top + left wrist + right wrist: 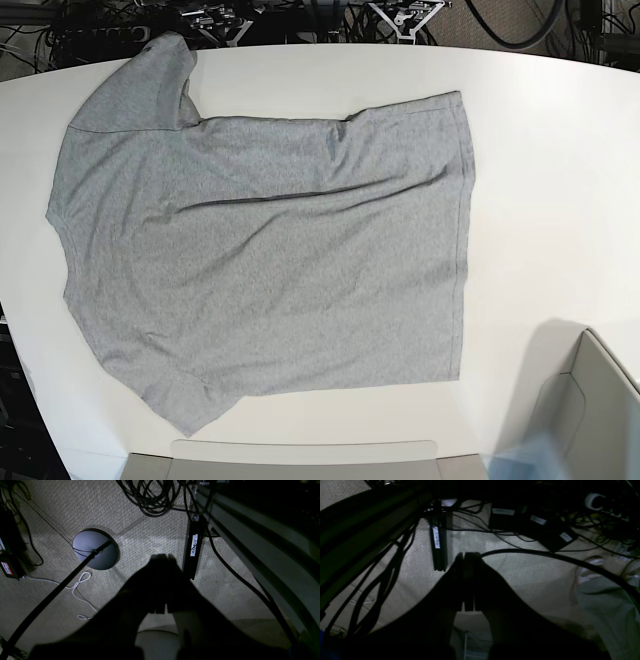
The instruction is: Fold the T-shirt properly
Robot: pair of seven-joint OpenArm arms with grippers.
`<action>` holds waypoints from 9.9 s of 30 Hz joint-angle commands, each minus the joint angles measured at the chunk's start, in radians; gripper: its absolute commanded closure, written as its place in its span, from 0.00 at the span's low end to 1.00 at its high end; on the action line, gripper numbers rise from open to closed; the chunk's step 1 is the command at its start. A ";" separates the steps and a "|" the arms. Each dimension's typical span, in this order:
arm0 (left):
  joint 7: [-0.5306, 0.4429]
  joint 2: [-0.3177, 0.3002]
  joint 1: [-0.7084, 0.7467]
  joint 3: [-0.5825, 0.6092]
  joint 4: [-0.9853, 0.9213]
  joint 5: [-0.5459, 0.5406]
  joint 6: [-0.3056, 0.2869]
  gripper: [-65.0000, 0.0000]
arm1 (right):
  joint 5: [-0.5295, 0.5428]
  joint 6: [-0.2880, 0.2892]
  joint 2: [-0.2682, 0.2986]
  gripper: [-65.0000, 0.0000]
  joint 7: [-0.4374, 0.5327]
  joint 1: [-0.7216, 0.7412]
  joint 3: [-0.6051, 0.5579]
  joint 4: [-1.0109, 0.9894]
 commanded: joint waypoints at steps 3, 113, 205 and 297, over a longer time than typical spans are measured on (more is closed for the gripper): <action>-0.005 0.003 0.002 0.001 0.000 -0.001 0.007 1.00 | -0.001 0.006 0.003 0.99 0.002 0.000 -0.003 0.001; -1.341 -0.006 0.576 0.005 0.316 0.001 0.004 0.99 | 0.062 0.006 0.176 0.99 1.157 -0.505 0.007 0.078; -1.335 -0.011 0.864 -0.004 0.947 -0.004 0.011 0.82 | 1.205 0.158 0.636 0.59 0.497 -0.899 -0.070 1.382; 0.152 -0.474 0.801 0.087 1.746 -1.230 0.011 1.00 | 1.188 0.157 0.652 0.99 0.497 -1.067 0.186 1.574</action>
